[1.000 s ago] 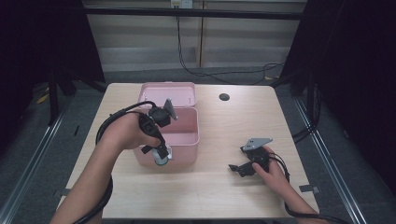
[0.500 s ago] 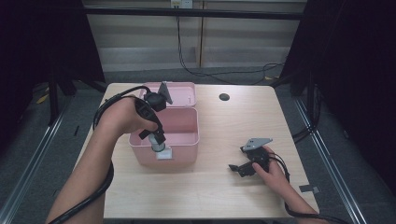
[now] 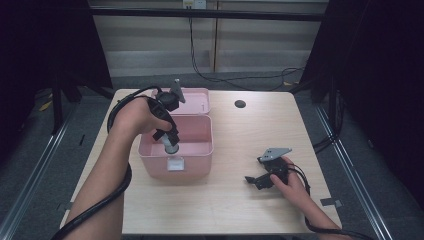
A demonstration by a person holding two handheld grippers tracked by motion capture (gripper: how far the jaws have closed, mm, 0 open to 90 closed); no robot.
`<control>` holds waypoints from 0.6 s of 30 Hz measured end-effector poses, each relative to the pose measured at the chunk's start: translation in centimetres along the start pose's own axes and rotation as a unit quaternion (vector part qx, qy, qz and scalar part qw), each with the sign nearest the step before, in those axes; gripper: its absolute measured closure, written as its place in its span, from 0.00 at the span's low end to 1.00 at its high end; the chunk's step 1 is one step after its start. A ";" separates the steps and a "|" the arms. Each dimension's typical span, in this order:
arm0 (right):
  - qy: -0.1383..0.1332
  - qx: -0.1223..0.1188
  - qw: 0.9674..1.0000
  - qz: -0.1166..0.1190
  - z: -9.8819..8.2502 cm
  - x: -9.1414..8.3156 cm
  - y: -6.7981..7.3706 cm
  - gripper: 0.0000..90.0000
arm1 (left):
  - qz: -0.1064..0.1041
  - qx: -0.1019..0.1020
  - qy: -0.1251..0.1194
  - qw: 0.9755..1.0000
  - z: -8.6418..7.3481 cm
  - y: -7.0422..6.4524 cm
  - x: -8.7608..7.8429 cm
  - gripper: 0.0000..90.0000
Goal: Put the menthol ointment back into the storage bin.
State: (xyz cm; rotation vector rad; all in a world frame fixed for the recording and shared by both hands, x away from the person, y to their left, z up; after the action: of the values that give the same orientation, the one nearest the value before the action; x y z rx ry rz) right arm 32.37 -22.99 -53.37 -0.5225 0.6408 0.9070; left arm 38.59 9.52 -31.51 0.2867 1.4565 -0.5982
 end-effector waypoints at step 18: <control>0.000 -0.003 1.000 -0.002 0.0 0.0 0.0 0.08 | 0.016 -0.037 -0.009 0.999 2.1 2.1 1.1 0.56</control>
State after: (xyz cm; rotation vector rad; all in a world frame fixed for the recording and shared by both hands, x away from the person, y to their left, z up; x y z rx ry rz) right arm 32.41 -23.02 -53.36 -0.5278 0.6369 0.9062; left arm 41.52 9.88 -32.68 0.2467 1.4513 -0.5181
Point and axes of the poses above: each handheld gripper's, and its own axes: x roughly forward along the jaws, z roughly out of its top, y roughly to its left, the point moved 3 cm from there along x, roughly forward along the jaws, and after that the axes turned 14 degrees about -x, right-handed, at the moved point
